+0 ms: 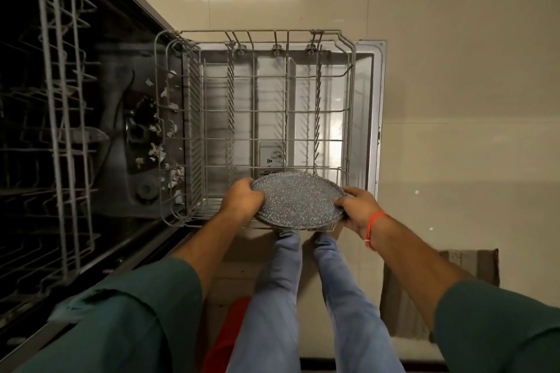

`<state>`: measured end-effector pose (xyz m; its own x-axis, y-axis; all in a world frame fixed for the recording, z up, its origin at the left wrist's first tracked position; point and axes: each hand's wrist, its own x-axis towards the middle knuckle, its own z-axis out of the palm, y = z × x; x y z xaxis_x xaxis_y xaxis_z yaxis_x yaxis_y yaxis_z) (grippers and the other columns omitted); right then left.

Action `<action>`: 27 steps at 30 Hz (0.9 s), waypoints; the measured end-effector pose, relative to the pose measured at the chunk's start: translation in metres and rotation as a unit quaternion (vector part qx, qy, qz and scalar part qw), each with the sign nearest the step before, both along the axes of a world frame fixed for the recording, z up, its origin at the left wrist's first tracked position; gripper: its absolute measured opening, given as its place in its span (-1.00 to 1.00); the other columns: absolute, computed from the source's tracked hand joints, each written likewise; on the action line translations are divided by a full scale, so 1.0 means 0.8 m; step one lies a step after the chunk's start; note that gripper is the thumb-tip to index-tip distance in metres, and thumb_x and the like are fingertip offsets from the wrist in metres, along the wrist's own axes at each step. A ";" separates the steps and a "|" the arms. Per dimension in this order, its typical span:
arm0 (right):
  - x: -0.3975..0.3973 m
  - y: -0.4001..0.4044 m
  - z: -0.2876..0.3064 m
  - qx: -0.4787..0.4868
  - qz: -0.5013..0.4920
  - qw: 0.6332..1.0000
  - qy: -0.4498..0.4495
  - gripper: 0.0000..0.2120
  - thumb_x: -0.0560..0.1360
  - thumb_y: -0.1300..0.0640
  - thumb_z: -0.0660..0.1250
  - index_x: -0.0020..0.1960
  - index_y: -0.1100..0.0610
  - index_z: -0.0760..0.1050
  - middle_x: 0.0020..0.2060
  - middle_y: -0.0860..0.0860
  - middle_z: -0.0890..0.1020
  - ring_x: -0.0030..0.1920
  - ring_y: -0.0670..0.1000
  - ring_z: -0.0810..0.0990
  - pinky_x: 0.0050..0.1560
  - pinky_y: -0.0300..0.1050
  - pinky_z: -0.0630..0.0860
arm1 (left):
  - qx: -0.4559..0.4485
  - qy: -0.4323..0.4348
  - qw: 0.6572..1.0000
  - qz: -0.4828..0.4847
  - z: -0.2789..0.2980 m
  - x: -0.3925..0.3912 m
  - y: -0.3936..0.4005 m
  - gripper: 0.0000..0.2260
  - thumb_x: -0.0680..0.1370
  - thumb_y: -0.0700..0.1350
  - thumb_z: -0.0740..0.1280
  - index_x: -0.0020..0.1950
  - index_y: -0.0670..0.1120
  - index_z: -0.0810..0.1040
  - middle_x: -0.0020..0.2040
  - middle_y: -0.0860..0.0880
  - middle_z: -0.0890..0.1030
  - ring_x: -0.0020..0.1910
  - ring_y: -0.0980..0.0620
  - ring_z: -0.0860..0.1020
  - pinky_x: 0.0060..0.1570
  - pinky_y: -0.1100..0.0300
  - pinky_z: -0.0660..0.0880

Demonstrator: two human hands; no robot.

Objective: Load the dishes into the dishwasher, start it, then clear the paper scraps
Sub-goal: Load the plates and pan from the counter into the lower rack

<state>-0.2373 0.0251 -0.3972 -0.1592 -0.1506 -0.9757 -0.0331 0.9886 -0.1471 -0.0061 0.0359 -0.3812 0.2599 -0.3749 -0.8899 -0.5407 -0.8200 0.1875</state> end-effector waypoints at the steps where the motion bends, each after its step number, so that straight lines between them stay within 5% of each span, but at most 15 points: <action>1: -0.001 -0.003 -0.004 0.003 0.000 1.000 0.008 -0.48 0.54 0.48 0.22 0.48 0.24 0.33 -0.16 0.18 0.55 -0.29 0.04 0.53 -0.37 -0.08 0.54 | 0.006 0.004 1.000 0.008 -0.006 -0.002 -0.003 -0.68 0.60 -0.15 0.33 0.35 -0.12 0.52 0.05 -0.02 0.61 0.00 -0.04 0.62 0.05 0.03 0.59; 6: -0.002 -0.012 -0.018 0.013 -0.002 1.000 0.017 -0.43 0.54 0.50 0.20 0.51 0.21 0.29 -0.11 0.19 0.53 -0.24 0.04 0.52 -0.32 -0.05 0.57 | 0.026 0.018 0.999 0.033 -0.037 -0.003 -0.003 -0.78 0.56 -0.11 0.34 0.20 -0.09 0.58 -0.05 -0.07 0.69 -0.11 -0.10 0.69 0.02 -0.09 0.64; 19: 0.008 -0.029 -0.029 0.019 -0.031 0.999 0.009 -0.38 0.54 0.48 0.24 0.54 0.17 0.24 0.27 0.23 0.46 -0.06 0.15 0.57 -0.39 -0.11 0.65 | 0.023 0.046 0.996 0.077 -0.045 0.005 -0.012 -0.68 0.61 -0.18 0.32 0.36 -0.13 0.51 0.01 -0.07 0.63 0.00 -0.12 0.66 0.11 -0.12 0.61; 24: 0.022 -0.040 -0.028 0.001 -0.015 1.000 0.005 -0.52 0.53 0.46 0.27 0.42 0.21 0.39 0.24 0.18 0.46 0.03 0.19 0.57 -0.36 -0.12 0.66 | 0.033 0.072 0.989 0.123 -0.050 0.008 -0.013 -0.78 0.64 -0.14 0.28 0.28 -0.02 0.54 -0.05 -0.03 0.60 -0.15 0.02 0.58 -0.30 0.14 0.50; 27: 0.030 -0.043 -0.029 -0.001 -0.038 0.999 0.010 -0.67 0.56 0.45 0.24 0.29 0.27 0.48 0.19 0.15 0.46 0.10 0.18 0.51 -0.35 -0.10 0.67 | 0.032 0.086 0.987 0.130 -0.054 0.009 -0.012 -0.79 0.67 -0.07 0.25 0.28 -0.02 0.54 0.04 -0.04 0.62 -0.11 0.05 0.60 -0.29 0.18 0.48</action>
<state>-0.2130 -0.0091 -0.4204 -0.1891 -0.1393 -0.9720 0.0382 0.9881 -0.1490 0.0010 0.0260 -0.4241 0.1830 -0.2562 -0.9492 -0.2749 -0.9403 0.2008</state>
